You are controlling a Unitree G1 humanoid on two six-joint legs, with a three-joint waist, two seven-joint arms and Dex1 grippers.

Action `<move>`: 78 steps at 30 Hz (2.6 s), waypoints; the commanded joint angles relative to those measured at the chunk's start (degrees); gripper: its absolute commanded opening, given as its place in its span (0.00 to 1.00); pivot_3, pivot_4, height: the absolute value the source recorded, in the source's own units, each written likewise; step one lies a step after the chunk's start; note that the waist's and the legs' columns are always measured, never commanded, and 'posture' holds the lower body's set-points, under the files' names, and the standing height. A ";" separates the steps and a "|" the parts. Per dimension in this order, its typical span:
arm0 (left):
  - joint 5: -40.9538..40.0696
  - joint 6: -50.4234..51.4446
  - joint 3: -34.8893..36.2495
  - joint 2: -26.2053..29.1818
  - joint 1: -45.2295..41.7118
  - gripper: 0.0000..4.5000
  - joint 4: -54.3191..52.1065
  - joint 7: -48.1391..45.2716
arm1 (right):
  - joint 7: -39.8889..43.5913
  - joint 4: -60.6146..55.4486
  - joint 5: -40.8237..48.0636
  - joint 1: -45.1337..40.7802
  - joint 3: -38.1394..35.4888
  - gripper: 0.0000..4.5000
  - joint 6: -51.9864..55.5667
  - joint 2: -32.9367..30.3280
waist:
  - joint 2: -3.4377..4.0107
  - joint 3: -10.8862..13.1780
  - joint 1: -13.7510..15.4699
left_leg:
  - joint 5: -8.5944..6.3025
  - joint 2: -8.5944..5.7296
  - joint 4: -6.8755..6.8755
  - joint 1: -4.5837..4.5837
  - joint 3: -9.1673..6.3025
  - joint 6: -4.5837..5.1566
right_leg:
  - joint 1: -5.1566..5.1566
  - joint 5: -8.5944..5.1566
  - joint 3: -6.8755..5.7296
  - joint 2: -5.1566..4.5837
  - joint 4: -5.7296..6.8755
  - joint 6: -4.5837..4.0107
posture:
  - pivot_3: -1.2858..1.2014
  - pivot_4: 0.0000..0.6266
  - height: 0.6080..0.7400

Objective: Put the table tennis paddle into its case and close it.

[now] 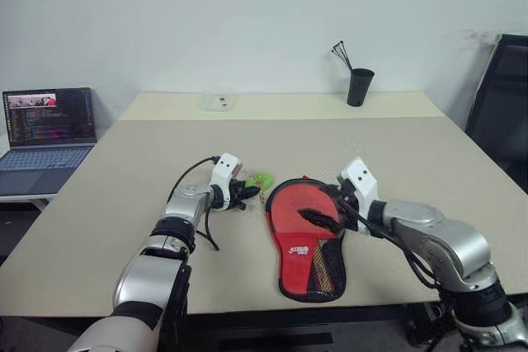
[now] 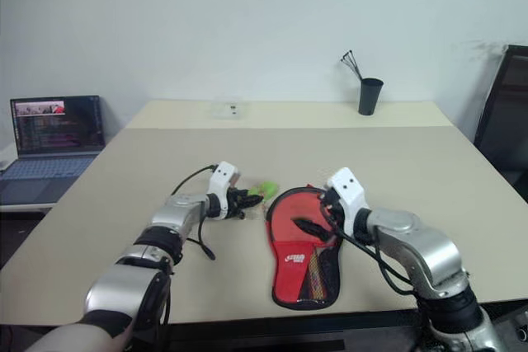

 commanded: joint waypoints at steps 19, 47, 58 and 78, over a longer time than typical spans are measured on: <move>6.97 -7.73 -3.01 -1.35 -3.99 0.01 1.95 4.27 | -3.57 15.97 -15.23 6.49 10.08 1.00 -9.55 7.60 | -0.14 -0.13 0.15 | 0.00 -0.04 0.00 0.09 0.01 0.00 | 0.11 0.00 0.01 -0.04 0.00 -0.01 | 0.52 0.24 1.00; 33.87 -27.20 -19.45 -18.22 -20.44 0.01 16.48 22.46 | -10.84 1.32 -15.48 20.40 13.21 1.00 2.23 14.08 | -0.33 -0.25 0.28 | -0.01 -0.08 -0.02 0.02 0.00 -0.01 | 0.12 0.00 -0.02 -0.06 -0.11 0.02 | 0.52 0.24 1.00; 37.83 -33.11 -21.62 -24.30 -23.59 0.01 16.52 26.03 | -11.40 -0.21 -15.54 22.26 13.59 1.00 3.26 14.76 | -0.34 -0.26 1.60 | -0.01 -0.09 -0.01 -0.04 -0.03 -0.01 | 0.12 -0.01 -0.07 -0.07 -0.19 0.02 | 0.52 0.24 1.00; 32.46 -34.26 -16.37 -24.75 -21.07 0.50 16.42 15.03 | -10.19 2.79 -16.19 20.04 14.12 1.00 1.11 14.46 | -0.34 -0.32 1.20 | -0.01 -0.08 -0.03 0.04 0.01 -0.01 | 0.15 -0.01 -0.04 -0.05 -0.18 0.02 | 0.52 0.24 1.00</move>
